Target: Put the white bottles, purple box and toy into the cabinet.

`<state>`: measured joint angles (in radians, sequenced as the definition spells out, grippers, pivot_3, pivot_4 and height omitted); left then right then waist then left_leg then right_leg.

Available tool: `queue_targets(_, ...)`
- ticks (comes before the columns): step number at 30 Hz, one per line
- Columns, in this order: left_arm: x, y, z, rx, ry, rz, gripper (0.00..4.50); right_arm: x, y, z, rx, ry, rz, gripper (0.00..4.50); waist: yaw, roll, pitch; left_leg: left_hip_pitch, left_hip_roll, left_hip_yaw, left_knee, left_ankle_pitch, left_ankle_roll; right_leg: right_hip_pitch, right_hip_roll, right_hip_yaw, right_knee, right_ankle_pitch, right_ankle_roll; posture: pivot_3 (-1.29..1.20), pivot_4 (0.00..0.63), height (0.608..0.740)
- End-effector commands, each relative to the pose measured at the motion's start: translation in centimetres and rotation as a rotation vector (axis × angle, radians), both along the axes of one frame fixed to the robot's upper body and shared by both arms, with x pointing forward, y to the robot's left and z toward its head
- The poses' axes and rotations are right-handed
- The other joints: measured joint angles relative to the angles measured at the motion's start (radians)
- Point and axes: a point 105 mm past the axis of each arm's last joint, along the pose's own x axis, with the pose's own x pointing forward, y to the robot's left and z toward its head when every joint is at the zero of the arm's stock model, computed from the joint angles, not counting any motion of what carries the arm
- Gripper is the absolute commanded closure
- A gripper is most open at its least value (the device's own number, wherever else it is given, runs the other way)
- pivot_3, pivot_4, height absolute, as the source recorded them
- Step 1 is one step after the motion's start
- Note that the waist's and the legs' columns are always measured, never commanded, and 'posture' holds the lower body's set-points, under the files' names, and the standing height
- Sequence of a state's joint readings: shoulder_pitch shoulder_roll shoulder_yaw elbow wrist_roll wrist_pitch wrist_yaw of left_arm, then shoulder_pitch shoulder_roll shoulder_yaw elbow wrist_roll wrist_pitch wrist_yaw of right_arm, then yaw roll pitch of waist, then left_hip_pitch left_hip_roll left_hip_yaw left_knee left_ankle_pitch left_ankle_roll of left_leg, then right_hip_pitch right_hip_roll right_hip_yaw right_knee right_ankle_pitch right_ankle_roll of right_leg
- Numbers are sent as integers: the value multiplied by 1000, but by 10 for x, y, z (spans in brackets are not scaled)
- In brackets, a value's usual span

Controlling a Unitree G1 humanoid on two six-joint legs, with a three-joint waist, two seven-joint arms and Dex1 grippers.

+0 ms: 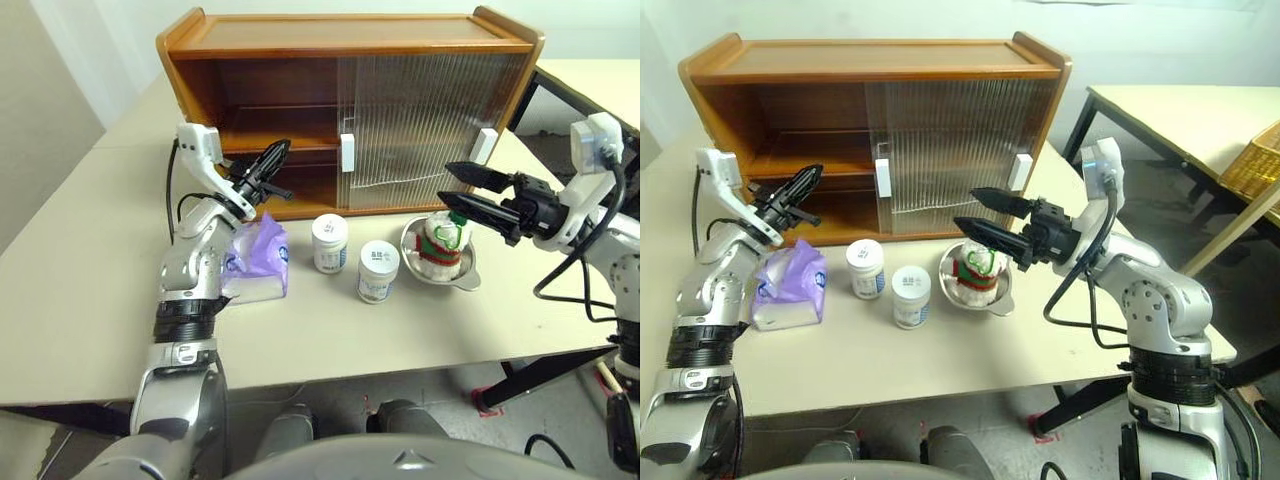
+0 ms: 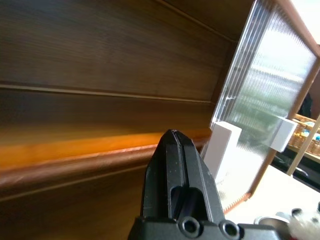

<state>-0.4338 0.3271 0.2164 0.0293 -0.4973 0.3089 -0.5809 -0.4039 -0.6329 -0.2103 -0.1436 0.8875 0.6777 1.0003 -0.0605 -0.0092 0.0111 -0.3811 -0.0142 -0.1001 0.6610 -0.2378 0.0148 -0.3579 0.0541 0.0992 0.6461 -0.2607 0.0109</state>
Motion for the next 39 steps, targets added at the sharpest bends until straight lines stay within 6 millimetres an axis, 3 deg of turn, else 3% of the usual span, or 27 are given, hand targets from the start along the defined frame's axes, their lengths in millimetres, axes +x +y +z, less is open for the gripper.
queue_targets(1,-26,16,5,31,11,-23,3875,3,6,-2,-5,8,30,0,1,0,0,0,1,-2,-1,0,0,-1,0,1,0,0,-1,-49,0,740)
queue_targets(5,-55,42,-2,61,54,13,2480,5,9,-3,0,14,49,0,15,0,0,0,2,-4,-1,-1,-2,-3,0,2,1,0,-4,-15,0,740)
queue_targets(9,-85,63,-25,100,106,64,1005,8,12,-5,1,19,67,0,26,1,-1,0,8,-5,-2,-3,-6,-5,0,3,3,-1,-7,3,0,740)
queue_targets(12,-106,76,-53,123,153,102,30,9,14,-5,3,21,79,0,36,2,-1,0,11,-6,-2,-5,-9,-8,-1,4,4,-2,-11,13,2,740)
queue_targets(19,-132,79,-96,133,216,128,30,10,15,-6,-1,24,93,0,52,3,-1,-2,18,-5,-3,-10,-16,-15,1,3,7,-3,-18,20,6,740)
queue_targets(26,-118,80,-122,122,250,165,30,10,16,-5,-8,24,101,0,56,4,-2,-3,20,-5,-3,-9,-15,-14,2,3,8,-4,-19,17,7,740)
queue_targets(32,-97,66,-134,116,252,137,30,10,15,-1,-9,16,96,0,56,4,-2,-2,20,-4,-2,-8,-14,-13,2,3,9,-3,-19,-3,9,740)
queue_targets(39,-98,46,-130,150,253,68,30,8,13,0,-12,12,84,0,53,4,-2,-2,20,-3,-2,-8,-14,-13,3,3,9,-3,-18,-19,11,740)
